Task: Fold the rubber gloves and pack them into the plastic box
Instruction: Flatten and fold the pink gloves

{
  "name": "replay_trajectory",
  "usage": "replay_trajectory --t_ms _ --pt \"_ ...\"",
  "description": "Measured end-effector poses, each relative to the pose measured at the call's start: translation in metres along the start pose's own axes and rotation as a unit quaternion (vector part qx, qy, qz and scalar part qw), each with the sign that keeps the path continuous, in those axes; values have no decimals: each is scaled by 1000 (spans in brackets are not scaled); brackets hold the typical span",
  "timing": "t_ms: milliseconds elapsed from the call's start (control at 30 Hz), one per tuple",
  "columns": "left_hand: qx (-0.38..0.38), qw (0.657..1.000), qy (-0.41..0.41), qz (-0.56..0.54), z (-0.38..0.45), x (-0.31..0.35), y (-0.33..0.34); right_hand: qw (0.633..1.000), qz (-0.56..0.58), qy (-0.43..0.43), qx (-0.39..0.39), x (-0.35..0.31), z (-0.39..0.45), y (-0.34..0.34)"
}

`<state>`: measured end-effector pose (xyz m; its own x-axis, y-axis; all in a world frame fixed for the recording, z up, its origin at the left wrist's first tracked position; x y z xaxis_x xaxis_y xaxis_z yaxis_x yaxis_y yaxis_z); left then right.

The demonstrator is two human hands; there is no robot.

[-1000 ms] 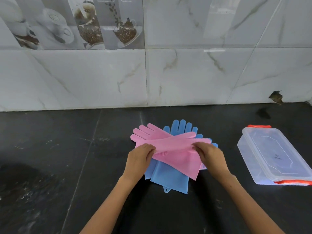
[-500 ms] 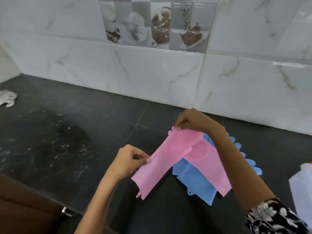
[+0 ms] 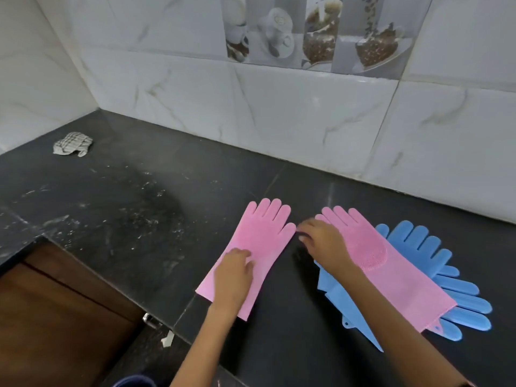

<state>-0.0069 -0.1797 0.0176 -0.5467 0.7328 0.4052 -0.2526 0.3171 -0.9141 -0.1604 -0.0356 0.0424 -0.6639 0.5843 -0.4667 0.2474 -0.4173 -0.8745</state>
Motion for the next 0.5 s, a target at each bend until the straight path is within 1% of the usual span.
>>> replay_trajectory --t_ms 67,133,233,333,400,500 --pt "-20 996 77 -29 1 37 18 997 21 71 35 39 -44 -14" --pt "-36 985 163 -40 1 78 36 988 15 145 51 72 -87 -26" --pt "-51 963 259 -44 5 130 56 973 5 225 40 98 -142 -36" --pt "-84 934 347 13 11 168 78 970 -6 244 13 105 -178 -40" --pt "-94 913 393 61 16 182 87 967 -1 252 21 106 -191 -42" --pt "-79 898 426 81 24 191 90 967 -8 250 43 104 -194 -46"
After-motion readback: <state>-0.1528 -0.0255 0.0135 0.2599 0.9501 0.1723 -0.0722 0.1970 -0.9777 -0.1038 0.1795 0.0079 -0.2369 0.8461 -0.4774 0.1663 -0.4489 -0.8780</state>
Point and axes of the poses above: each hand's wrist, its own z-axis towards the middle knuckle, its own y-axis out of the palm, x = y × z, the point moved 7 cm from there along z, towards the middle knuckle, and after that the axes turned 6 degrees about z, right-handed, at the moved point
